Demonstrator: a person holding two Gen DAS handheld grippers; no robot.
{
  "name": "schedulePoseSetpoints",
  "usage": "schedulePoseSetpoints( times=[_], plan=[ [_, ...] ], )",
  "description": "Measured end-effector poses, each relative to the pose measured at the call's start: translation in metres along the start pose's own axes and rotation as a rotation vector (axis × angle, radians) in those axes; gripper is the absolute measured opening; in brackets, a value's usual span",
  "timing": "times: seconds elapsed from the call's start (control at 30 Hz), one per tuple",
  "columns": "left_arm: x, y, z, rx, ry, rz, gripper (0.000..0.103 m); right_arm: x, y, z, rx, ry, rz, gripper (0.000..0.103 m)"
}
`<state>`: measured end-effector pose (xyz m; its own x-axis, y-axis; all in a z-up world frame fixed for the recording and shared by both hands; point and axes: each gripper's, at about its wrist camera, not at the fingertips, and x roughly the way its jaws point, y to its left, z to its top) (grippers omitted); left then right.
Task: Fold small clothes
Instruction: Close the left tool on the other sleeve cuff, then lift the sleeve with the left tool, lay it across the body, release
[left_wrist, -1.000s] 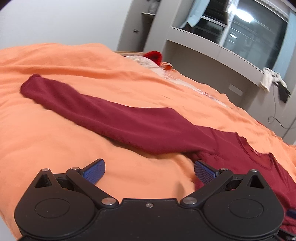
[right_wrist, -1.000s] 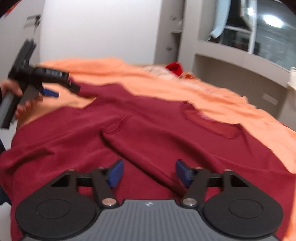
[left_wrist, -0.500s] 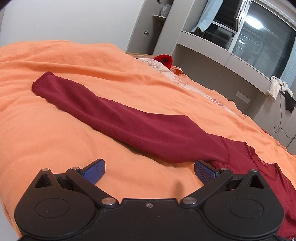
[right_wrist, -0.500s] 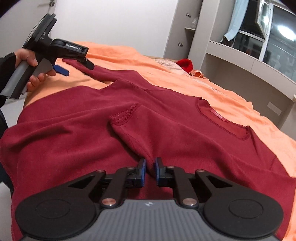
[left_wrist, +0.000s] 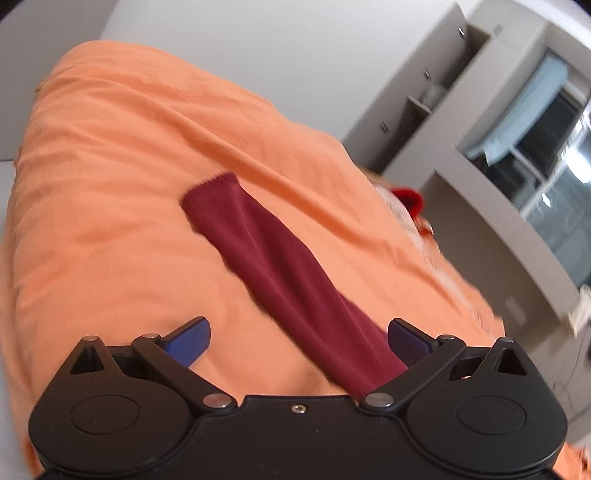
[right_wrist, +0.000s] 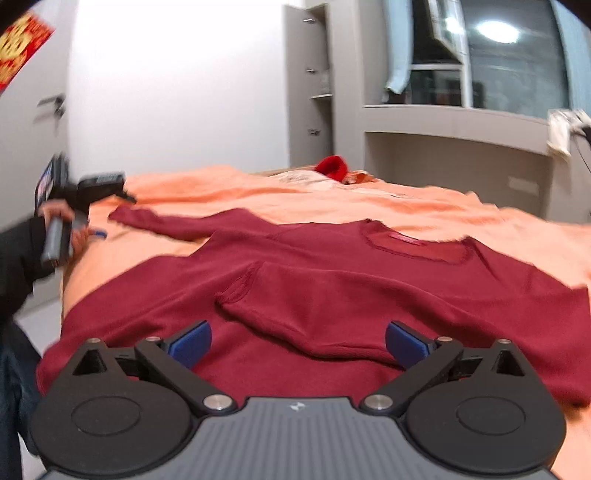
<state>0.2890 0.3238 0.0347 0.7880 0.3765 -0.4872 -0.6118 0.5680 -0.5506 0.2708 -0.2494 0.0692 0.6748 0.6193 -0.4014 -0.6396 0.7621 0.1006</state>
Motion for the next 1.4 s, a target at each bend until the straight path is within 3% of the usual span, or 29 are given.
schedulePoseSetpoints(
  times=[0.2, 0.27, 0.57, 0.6, 0.63, 0.7, 0.73, 0.83, 1.07, 1.27, 1.4],
  plan=[
    [0.022, -0.003, 0.001, -0.043, -0.082, 0.066, 0.101, -0.008, -0.013, -0.002, 0.085, -0.014, -0.015, 0.103],
    [0.025, -0.004, 0.001, -0.058, -0.101, 0.114, 0.094, -0.008, -0.016, -0.004, 0.095, -0.014, -0.018, 0.103],
    [0.031, 0.021, 0.012, -0.255, -0.208, 0.161, 0.052, -0.001, -0.015, -0.010, 0.114, 0.008, -0.023, 0.103],
    [0.031, 0.022, 0.013, -0.260, -0.208, 0.154, 0.045, 0.001, -0.014, -0.010, 0.111, 0.012, -0.024, 0.103],
    [0.033, 0.023, 0.014, -0.262, -0.204, 0.143, 0.029, 0.002, -0.013, -0.010, 0.109, 0.014, -0.026, 0.103],
    [0.039, 0.029, 0.016, -0.281, -0.168, 0.092, 0.005, 0.003, -0.011, -0.011, 0.104, 0.016, -0.028, 0.103],
    [0.038, 0.030, 0.017, -0.292, -0.168, 0.070, 0.004, 0.003, -0.011, -0.011, 0.101, 0.017, -0.029, 0.103],
    [0.030, 0.024, 0.020, -0.264, -0.220, -0.003, 0.003, 0.002, -0.009, -0.012, 0.098, 0.014, -0.034, 0.103],
    [-0.007, -0.027, 0.025, -0.092, -0.340, -0.199, 0.003, -0.001, -0.009, -0.009, 0.106, -0.003, -0.054, 0.103],
    [-0.052, -0.101, 0.004, 0.111, -0.335, -0.468, 0.003, -0.010, -0.012, -0.004, 0.124, -0.042, -0.075, 0.103],
    [-0.080, -0.148, -0.028, 0.270, -0.306, -0.599, 0.003, -0.020, -0.018, 0.002, 0.142, -0.078, -0.114, 0.103]
  ],
)
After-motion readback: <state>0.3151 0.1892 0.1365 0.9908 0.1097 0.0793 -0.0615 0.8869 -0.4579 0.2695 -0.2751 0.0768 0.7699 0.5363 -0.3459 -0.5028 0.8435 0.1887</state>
